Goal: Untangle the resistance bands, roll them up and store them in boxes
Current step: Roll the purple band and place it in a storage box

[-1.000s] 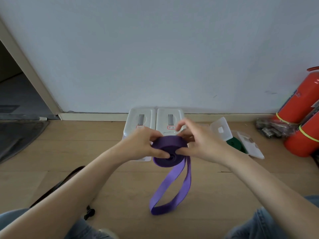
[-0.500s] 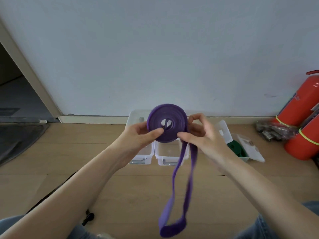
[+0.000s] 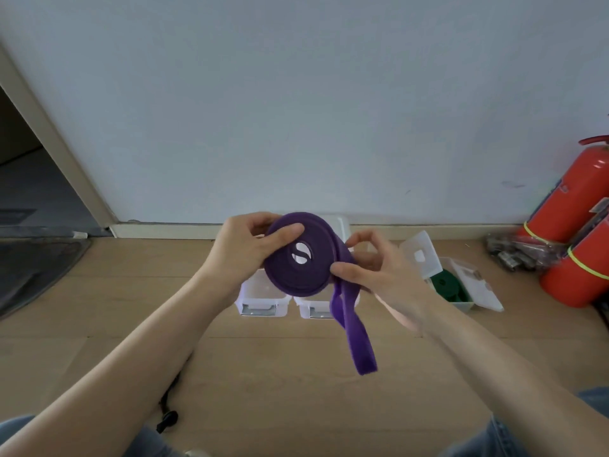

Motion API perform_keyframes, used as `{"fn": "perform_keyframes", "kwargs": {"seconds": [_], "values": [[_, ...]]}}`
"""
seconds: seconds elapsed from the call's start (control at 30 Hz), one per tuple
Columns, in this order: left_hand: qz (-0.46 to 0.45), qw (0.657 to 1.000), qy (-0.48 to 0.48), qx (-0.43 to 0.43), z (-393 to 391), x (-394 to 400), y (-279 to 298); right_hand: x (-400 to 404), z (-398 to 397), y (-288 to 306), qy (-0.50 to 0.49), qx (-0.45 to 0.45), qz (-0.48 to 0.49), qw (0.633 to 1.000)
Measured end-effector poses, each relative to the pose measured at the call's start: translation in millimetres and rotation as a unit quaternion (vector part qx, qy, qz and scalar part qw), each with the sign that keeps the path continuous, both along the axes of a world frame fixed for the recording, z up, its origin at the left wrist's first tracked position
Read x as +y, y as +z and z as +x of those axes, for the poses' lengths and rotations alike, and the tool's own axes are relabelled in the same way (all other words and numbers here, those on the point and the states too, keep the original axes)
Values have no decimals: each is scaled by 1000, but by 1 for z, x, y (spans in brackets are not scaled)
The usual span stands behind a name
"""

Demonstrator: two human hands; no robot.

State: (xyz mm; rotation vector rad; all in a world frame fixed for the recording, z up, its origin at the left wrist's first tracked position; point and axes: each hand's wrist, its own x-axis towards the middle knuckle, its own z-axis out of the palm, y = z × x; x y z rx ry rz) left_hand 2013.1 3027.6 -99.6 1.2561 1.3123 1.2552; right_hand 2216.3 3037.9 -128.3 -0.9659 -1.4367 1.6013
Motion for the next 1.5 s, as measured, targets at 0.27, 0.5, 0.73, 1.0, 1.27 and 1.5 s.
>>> {"fn": "perform_keyframes", "kwargs": {"seconds": [0.27, 0.5, 0.73, 1.0, 1.27, 1.5], "values": [[-63, 996, -44, 39, -2, -3, -10, 1, -3, 1, -45, -45, 45, 997], [-42, 943, -228, 238, 2, -5, -13, -3, 1, 10, 47, -242, 198, 949], [-21, 986, -62, 156, 3, 3, -18, 7, 3, -1, 62, -163, 56, 983], [-48, 994, 92, 24, 9, 9, -19, -4, -19, -9, 78, -162, 113, 977], [-130, 984, -107, 57, -1, -2, -36, -4, -10, -19, 28, -169, 135, 976], [-90, 972, -128, 176, 12, -5, -43, -9, -6, -25, 49, -231, 152, 960]]}}
